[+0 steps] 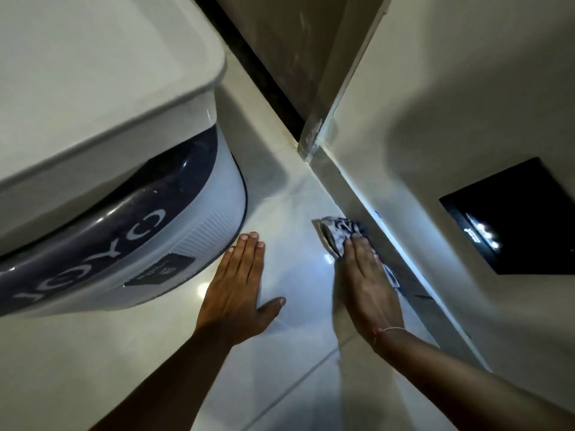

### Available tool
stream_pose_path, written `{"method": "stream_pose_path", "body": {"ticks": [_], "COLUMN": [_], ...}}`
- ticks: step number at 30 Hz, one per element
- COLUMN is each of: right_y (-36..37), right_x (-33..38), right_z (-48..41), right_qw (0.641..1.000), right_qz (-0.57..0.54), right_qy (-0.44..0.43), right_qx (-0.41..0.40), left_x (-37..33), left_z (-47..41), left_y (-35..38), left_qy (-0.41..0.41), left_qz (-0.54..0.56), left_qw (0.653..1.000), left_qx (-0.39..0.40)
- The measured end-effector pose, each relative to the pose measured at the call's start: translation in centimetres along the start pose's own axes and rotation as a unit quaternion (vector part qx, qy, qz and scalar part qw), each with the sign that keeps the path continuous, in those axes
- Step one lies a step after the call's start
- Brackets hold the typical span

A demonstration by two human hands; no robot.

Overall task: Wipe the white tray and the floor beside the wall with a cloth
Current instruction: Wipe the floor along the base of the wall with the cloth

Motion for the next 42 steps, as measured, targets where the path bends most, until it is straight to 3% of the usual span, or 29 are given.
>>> {"method": "stream_pose_path", "body": {"ticks": [7, 13, 19, 22, 26, 32, 38, 42], "right_y": [-0.2, 0.1, 0.2, 0.2, 0.1, 0.8, 0.2, -0.3], "right_x": [6.6, -0.6, 6.9, 8.4, 3.4, -3.5, -5.2, -2.1], "right_z": [-11.3, 1.4, -12.3, -13.9, -6.7, 10.0, 9.4, 1.3], "right_qw": [1.000, 0.999, 0.999, 0.999, 0.999, 0.991, 0.991, 0.994], "right_qz": [0.010, -0.014, -0.008, -0.007, -0.018, -0.034, 0.099, 0.081], "right_qy": [-0.021, -0.001, -0.027, -0.020, -0.036, 0.128, -0.015, -0.052], "right_qx": [-0.007, 0.032, -0.026, -0.039, -0.027, 0.000, 0.088, 0.056], "left_x": [0.3, 0.4, 0.0, 0.3, 0.3, -0.3, -0.4, -0.7], "left_z": [-0.3, -0.1, -0.6, -0.8, -0.5, -0.3, 0.0, -0.1], "left_y": [0.2, 0.0, 0.6, 0.9, 1.0, 1.3, 1.3, 1.4], "left_qy": [0.009, 0.000, 0.002, 0.005, 0.017, 0.004, 0.010, -0.008], "left_qz": [0.001, 0.000, -0.016, -0.039, -0.030, -0.035, -0.036, -0.038], "left_qw": [1.000, 1.000, 1.000, 0.999, 0.999, 0.999, 0.999, 0.999], "left_qx": [-0.012, 0.007, -0.021, -0.031, -0.038, -0.013, -0.015, -0.007]}}
Point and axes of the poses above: each hand's wrist, its own z-axis away from the middle knuckle, its own y-axis out of the palm, x = y × z, the point moved 3 cm from there along -z, towards the middle knuckle, and after that the axes turned 3 degrees about x, right-handed, at the moved point
